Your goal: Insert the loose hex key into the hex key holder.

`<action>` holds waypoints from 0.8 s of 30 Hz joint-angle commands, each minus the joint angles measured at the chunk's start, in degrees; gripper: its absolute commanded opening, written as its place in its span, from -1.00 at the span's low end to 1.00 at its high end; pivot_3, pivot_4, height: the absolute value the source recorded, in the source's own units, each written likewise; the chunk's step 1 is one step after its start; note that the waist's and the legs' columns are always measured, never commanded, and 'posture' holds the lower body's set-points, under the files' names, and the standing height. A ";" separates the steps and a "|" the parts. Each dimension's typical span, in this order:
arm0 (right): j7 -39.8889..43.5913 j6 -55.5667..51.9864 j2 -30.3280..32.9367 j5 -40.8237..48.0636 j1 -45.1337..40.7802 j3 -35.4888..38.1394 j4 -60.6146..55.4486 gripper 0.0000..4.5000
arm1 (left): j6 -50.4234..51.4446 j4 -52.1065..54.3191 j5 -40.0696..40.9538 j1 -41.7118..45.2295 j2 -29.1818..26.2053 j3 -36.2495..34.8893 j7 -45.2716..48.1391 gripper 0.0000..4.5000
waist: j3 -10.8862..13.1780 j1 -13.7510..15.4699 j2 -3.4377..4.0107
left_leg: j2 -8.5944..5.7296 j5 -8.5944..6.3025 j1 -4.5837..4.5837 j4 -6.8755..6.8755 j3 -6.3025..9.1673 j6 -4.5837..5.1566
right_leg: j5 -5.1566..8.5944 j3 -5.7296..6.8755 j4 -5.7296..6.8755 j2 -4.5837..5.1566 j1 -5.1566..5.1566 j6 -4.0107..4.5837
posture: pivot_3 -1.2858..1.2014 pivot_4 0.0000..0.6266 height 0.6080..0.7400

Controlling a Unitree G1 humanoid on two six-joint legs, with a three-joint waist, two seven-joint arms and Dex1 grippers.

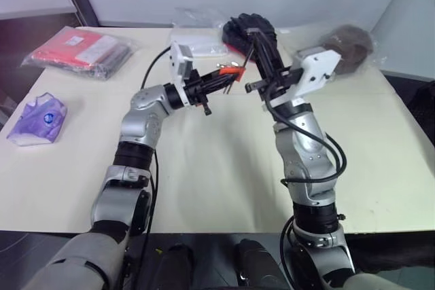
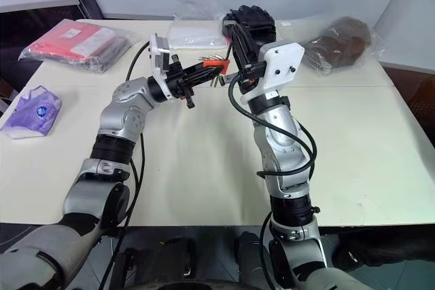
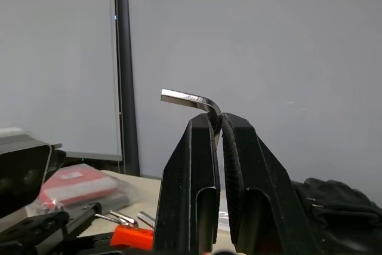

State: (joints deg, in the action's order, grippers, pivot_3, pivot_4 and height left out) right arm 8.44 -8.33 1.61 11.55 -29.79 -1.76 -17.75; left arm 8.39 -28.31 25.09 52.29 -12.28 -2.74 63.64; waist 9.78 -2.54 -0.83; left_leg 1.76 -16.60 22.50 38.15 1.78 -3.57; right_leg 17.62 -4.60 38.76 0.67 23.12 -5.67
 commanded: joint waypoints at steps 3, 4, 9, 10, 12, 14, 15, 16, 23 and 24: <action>0.08 0.96 0.35 0.27 -1.84 0.91 -1.74 -0.99 | -0.15 3.12 1.56 0.73 0.10 -0.61 0.43 -1.00 | 0.00 0.00 0.00 | 0.00 0.00 0.00 0.00 0.00 0.00 | 0.00 0.00 0.00 0.00 0.00 0.00 | 0.03 -0.52 1.00; 0.09 0.98 0.35 0.27 -1.88 0.93 -1.68 -0.99 | -0.13 3.18 1.59 0.73 0.09 -0.58 0.43 -1.00 | 0.00 0.00 0.00 | 0.00 0.00 0.00 0.00 0.00 0.00 | 0.00 0.00 0.00 0.00 0.00 0.00 | 0.03 -0.52 1.00; 0.16 1.39 0.42 0.06 -2.23 0.96 -1.09 -0.99 | 0.01 3.40 1.63 0.71 -0.05 -0.49 0.66 -1.00 | 0.00 0.00 0.00 | 0.00 0.00 0.00 0.00 0.00 0.00 | 0.00 0.00 0.00 0.00 0.00 0.00 | 0.03 -0.52 1.00; 0.18 1.46 0.42 0.03 -2.33 0.96 -0.98 -0.99 | 0.01 3.40 1.62 0.70 -0.07 -0.50 0.71 -1.00 | 0.00 0.00 0.00 | 0.00 0.00 0.00 0.00 0.00 0.00 | 0.00 0.00 0.00 0.00 0.00 0.00 | 0.03 -0.52 1.00; 0.21 1.54 0.43 0.02 -2.49 0.95 -0.83 -0.99 | 0.07 3.46 1.62 0.70 -0.10 -0.51 0.82 -1.00 | 0.00 0.00 0.00 | 0.00 0.00 0.00 0.00 0.00 0.00 | 0.00 0.00 0.00 0.00 0.00 0.00 | 0.03 -0.52 1.00; 0.24 1.55 0.42 0.02 -2.53 0.92 -0.78 -0.99 | 0.13 3.53 1.63 0.70 -0.09 -0.50 0.89 -1.00 | 0.00 0.00 0.00 | 0.00 0.00 0.00 0.00 0.00 0.00 | 0.00 0.00 0.00 0.00 0.00 0.00 | 0.03 -0.52 1.00; 0.24 1.54 0.40 -0.01 -2.55 0.88 -0.75 -0.99 | 0.15 3.54 1.64 0.71 -0.10 -0.52 0.91 -1.00 | 0.00 0.00 0.00 | 0.00 0.00 0.00 0.00 0.00 0.00 | 0.00 0.00 -0.01 0.00 0.00 0.00 | 0.03 -0.52 1.00; 0.24 1.52 0.38 -0.03 -2.55 0.85 -0.76 -0.99 | 0.17 3.57 1.65 0.71 -0.12 -0.53 0.93 -1.00 | 0.00 0.00 0.00 | 0.00 0.00 0.00 0.00 0.00 0.00 | 0.00 0.00 -0.01 0.00 0.00 0.00 | 0.03 -0.52 1.00; 0.38 1.21 0.40 -0.16 -1.98 0.56 -0.93 -0.99 | -0.33 2.82 1.46 1.16 -0.20 -0.81 0.72 -1.00 | 0.00 0.00 0.00 | 0.00 0.00 0.00 0.00 0.00 0.00 | 0.00 0.00 -0.01 0.00 0.00 0.00 | 0.03 -0.52 1.00; 0.42 1.23 0.42 -0.22 -1.80 0.49 -0.93 -0.99 | -0.36 2.70 1.46 1.27 -0.19 -0.88 0.64 -1.00 | 0.00 0.00 0.00 | 0.00 0.00 0.00 0.00 0.00 0.00 | 0.00 0.00 -0.01 0.00 0.00 0.00 | 0.03 -0.52 1.00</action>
State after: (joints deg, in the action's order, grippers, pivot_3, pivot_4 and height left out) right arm 8.73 -7.96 1.85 11.40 -30.98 -1.41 -17.55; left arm 8.57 -26.87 25.67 52.29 -12.28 -2.76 64.20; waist 9.78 -2.54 -0.83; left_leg 1.76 -16.60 22.50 38.15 1.77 -3.57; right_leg 17.62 -4.60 38.76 0.67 23.12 -5.67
